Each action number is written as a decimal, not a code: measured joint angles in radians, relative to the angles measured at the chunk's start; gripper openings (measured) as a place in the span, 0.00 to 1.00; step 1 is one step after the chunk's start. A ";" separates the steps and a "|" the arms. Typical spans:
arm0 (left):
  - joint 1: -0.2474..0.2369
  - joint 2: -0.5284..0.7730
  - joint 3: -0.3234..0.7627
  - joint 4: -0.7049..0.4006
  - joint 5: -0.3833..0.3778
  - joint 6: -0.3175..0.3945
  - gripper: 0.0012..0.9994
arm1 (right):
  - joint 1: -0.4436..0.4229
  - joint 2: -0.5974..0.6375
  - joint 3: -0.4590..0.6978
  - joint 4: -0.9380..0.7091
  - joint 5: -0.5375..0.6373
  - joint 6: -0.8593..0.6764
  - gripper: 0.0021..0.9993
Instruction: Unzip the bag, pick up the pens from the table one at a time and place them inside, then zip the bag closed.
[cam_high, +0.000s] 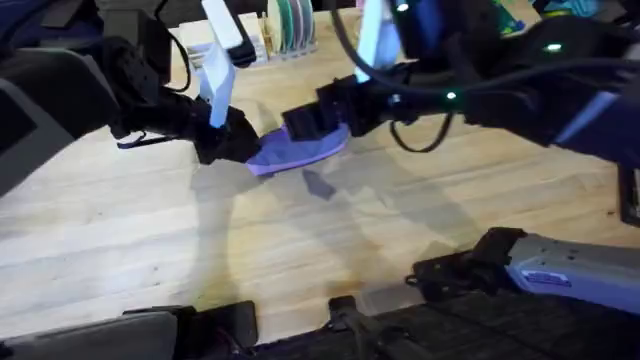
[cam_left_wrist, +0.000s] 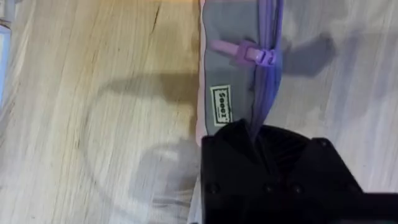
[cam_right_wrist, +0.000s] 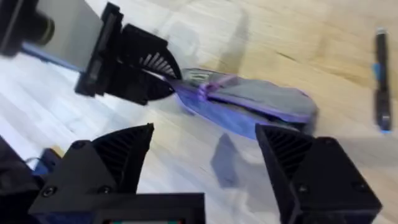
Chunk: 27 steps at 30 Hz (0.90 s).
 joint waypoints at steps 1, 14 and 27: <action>0.000 0.000 0.000 0.000 0.000 0.000 0.04 | -0.008 -0.013 0.000 -0.014 0.003 -0.020 1.00; 0.000 0.000 0.000 -0.001 0.001 -0.001 0.95 | -0.161 -0.059 0.001 -0.037 0.166 -0.145 1.00; 0.000 0.000 0.003 -0.020 -0.012 0.000 0.99 | -0.295 0.136 0.149 -0.026 0.203 -0.204 1.00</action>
